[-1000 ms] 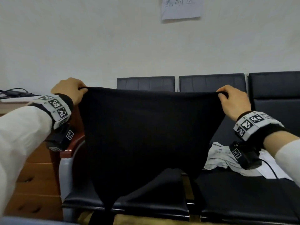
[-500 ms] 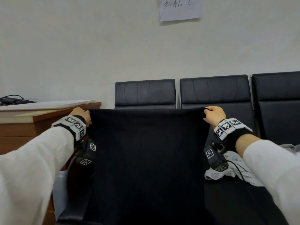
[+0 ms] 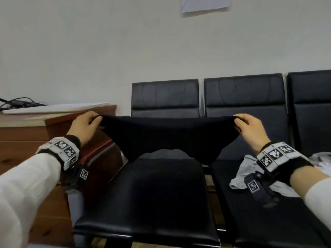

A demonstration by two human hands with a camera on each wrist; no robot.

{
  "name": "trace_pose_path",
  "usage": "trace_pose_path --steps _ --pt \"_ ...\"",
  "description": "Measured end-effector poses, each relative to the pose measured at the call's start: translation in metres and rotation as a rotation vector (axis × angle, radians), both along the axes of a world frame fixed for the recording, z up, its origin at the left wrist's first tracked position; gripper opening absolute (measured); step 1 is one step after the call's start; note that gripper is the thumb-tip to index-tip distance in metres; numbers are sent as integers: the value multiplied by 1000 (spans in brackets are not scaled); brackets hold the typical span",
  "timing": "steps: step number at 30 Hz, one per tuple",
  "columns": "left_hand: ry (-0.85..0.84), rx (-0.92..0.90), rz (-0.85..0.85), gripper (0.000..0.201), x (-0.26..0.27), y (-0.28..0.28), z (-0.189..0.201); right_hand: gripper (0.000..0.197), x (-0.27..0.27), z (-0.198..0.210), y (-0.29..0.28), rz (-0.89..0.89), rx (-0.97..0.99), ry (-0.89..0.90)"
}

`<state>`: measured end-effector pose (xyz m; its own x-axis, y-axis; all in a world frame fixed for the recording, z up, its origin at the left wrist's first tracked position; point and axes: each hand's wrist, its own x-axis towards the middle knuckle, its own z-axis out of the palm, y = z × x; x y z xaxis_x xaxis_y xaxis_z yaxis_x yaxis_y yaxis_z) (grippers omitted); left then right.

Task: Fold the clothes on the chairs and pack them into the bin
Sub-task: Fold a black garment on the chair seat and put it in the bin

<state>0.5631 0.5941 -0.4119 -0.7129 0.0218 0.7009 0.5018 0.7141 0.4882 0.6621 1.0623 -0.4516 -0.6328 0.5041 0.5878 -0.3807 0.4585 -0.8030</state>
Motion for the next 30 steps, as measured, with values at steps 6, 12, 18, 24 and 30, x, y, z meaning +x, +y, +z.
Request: trace_pose_path --steps 6,12,18,24,30 --pt "-736 -186 -204 13 26 -48 -87 17 53 -72 -4 368 -198 -708" --pt "-1115 -263 -226 11 44 -61 -142 18 70 -117 -10 412 -185 -974" --pt "-1172 -115 -204 11 37 -52 -140 24 59 -125 -8 445 -206 -996" --pt "-1140 -18 -123 11 0 -47 -137 18 15 -127 -6 276 -244 -880" --pt "-1065 -9 23 7 -53 -21 -148 35 -47 -150 -5 79 -215 -858"
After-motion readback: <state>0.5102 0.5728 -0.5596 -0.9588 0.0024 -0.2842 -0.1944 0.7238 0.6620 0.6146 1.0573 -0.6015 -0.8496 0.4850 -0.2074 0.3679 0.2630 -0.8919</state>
